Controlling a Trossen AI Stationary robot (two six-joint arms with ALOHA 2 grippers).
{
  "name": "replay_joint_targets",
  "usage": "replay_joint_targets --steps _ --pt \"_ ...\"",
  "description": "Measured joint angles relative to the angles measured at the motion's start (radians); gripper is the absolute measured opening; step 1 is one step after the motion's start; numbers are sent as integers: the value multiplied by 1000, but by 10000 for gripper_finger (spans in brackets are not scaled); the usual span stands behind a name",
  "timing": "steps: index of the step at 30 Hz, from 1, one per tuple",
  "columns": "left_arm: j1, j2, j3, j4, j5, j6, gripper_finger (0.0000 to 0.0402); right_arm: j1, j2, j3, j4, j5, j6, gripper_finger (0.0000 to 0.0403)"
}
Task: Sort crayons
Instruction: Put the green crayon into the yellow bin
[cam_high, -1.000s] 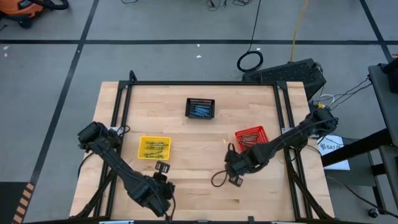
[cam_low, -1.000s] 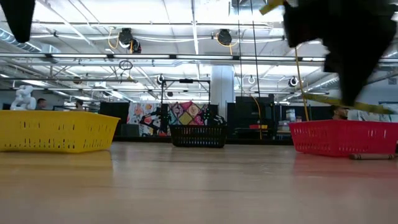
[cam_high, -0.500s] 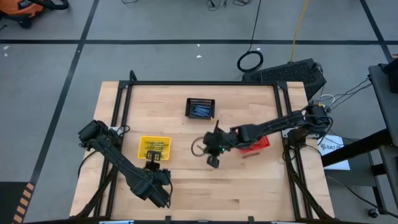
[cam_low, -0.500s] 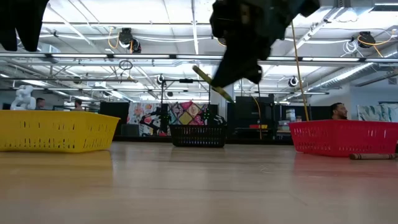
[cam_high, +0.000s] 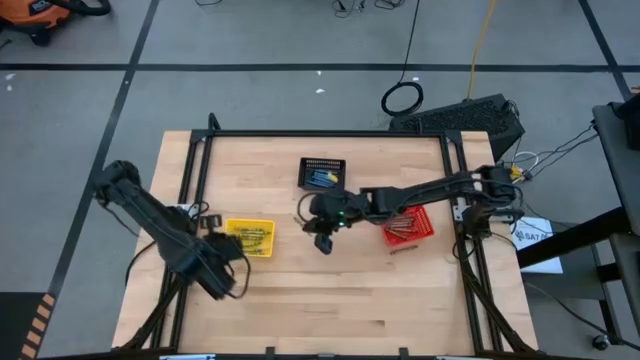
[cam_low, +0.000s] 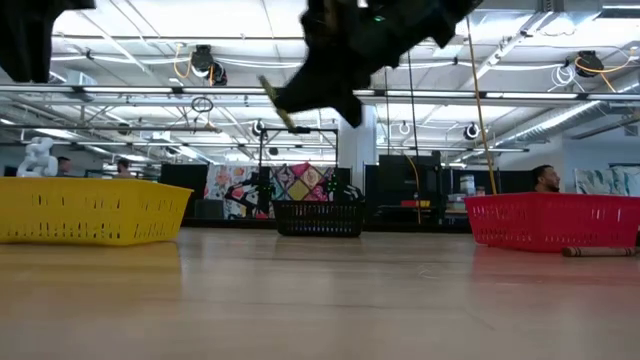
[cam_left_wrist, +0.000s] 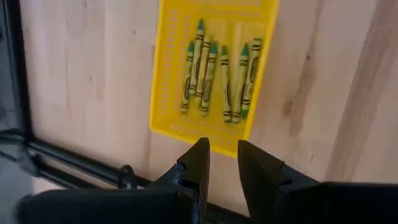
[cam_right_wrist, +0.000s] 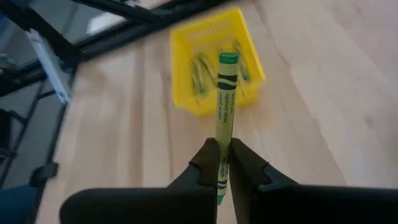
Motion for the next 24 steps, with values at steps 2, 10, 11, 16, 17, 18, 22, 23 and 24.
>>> replay_joint_targets --steps 2,10,11,16,17,18,22,23,24 --pt "-11 -65 -55 22 -1 -50 80 -8 40 59 6 -26 -31 0" --pt "-48 -235 -185 51 -2 -165 80 -33 236 345 -65 -96 -150 0" --pt "-48 -248 -195 61 -2 -165 80 -36 260 375 -82 -98 -161 0" --pt "-48 -274 -213 109 -10 -164 80 -49 377 504 -91 -132 -190 0" --pt "-48 -274 -213 114 -11 -163 80 -52 398 524 -87 -147 -191 0" --pt "-48 -275 -213 118 -11 -160 80 -55 419 542 -87 -155 -194 0" --pt "-48 -273 -213 136 -14 -157 80 -66 502 624 -88 -177 -221 0" --pt "-48 -274 -213 140 -14 -157 80 -69 522 649 -89 -177 -228 0" --pt "-48 -274 -213 146 -14 -157 80 -71 539 669 -85 -177 -233 0"
